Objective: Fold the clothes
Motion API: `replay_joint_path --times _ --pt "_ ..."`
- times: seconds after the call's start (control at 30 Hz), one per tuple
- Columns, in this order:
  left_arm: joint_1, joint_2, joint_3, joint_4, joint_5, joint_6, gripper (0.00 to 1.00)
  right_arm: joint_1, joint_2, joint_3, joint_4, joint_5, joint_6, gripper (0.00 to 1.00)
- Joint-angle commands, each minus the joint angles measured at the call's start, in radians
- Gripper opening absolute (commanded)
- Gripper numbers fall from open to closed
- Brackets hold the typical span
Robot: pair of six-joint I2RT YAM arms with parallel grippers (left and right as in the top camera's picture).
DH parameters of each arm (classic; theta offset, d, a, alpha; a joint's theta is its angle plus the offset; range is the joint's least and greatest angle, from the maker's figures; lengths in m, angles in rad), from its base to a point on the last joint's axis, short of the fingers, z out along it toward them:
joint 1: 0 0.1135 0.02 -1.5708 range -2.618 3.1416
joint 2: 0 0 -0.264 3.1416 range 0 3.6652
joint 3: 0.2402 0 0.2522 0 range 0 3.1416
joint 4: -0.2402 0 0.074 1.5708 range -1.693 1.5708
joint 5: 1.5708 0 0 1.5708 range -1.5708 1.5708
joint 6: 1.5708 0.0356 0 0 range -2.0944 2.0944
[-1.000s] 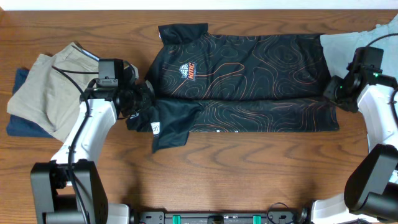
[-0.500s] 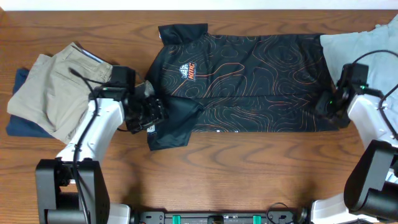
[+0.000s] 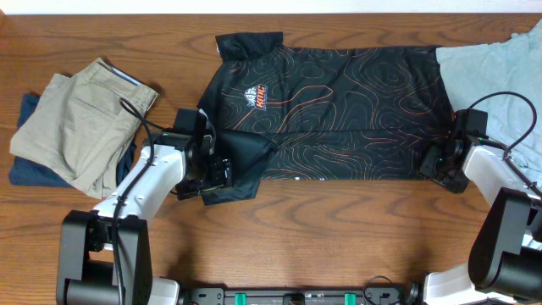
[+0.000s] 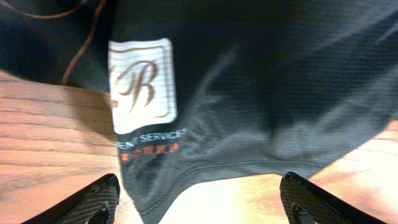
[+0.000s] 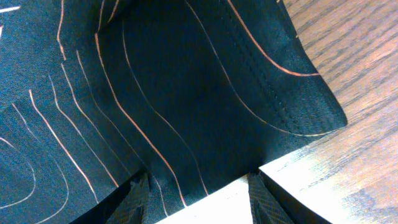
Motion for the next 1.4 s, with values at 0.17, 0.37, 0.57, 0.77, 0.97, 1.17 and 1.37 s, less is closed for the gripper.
replay_joint_path --times 0.17,0.37,0.57,0.77,0.97,1.17,1.37 --pt "-0.003 0.006 -0.035 0.017 -0.051 -0.006 0.76 0.006 -0.004 -0.011 -0.004 0.019 -0.006 0.5" --pt "-0.003 0.006 -0.074 0.048 -0.051 -0.01 0.27 0.006 -0.004 -0.011 -0.005 0.019 -0.006 0.5" --pt "-0.002 -0.009 -0.005 0.07 0.059 -0.001 0.06 0.006 -0.004 -0.011 -0.007 0.019 -0.006 0.5" --pt "0.012 -0.021 0.237 0.189 0.154 -0.004 0.06 0.006 -0.004 -0.011 -0.008 0.019 -0.006 0.5" --pt "0.093 -0.021 0.386 0.284 0.14 -0.126 0.68 0.006 -0.004 -0.011 -0.008 0.019 -0.006 0.5" --pt "0.106 -0.014 0.355 0.061 0.046 -0.072 0.85 0.006 -0.004 -0.011 -0.008 0.018 -0.006 0.51" --pt "0.109 0.015 0.309 -0.113 -0.122 -0.073 0.89 0.006 -0.006 0.022 -0.053 0.003 -0.006 0.62"
